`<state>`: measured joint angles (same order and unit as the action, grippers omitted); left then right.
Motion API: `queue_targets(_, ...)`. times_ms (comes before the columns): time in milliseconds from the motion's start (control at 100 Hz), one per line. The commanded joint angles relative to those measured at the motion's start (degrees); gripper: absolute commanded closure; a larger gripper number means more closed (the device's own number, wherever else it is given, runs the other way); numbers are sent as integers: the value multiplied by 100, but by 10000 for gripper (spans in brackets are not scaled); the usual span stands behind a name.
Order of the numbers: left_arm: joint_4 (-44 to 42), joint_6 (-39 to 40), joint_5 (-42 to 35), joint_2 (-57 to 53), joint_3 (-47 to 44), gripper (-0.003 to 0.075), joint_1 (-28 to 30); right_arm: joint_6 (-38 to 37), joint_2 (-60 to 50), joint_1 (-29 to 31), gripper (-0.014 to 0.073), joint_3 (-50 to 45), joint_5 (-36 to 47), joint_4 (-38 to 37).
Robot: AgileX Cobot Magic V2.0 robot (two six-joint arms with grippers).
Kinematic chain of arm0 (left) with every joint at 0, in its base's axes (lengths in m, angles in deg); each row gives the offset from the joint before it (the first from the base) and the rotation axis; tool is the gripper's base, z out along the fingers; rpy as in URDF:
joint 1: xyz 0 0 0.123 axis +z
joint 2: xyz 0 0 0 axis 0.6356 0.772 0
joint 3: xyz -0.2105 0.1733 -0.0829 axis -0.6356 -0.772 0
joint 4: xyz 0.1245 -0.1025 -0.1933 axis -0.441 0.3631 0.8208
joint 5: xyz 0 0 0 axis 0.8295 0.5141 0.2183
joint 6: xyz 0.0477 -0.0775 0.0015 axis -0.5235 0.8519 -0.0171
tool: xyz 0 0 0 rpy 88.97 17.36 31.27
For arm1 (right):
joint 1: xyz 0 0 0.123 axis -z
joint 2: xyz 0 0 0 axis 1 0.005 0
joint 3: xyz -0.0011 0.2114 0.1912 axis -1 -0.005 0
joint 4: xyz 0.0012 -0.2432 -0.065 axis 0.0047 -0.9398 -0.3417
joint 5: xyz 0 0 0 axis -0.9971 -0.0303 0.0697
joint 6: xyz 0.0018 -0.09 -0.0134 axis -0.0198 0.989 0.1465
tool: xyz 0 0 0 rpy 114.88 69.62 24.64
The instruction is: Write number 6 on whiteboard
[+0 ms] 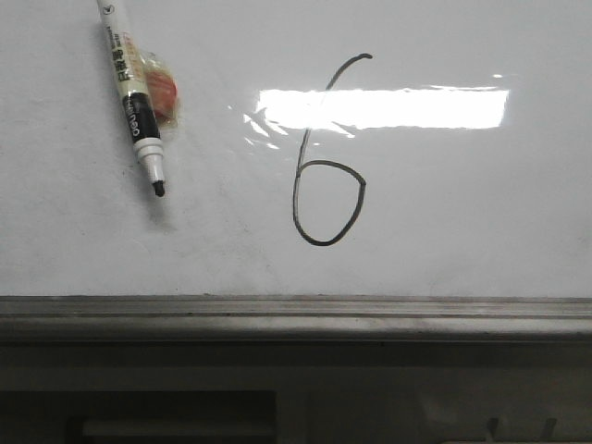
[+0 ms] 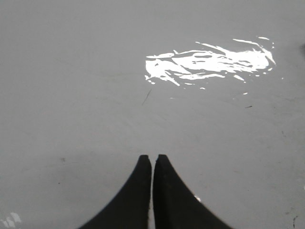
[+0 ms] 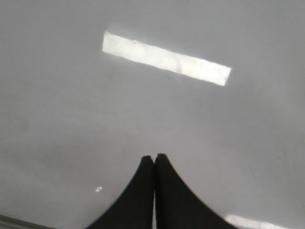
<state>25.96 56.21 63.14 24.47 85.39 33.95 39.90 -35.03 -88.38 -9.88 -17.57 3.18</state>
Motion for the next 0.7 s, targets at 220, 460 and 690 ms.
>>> queue_targets(220,51,43,-435,-183,-281,740,-10,-9,-90,34,659,-130,562,-61)
queue_targets(460,51,43,-435,-183,-281,740,-10,-9,-90,34,659,-130,562,-61)
queue_targets(690,51,43,-435,-183,-281,740,-10,-9,-90,34,659,-130,562,-61)
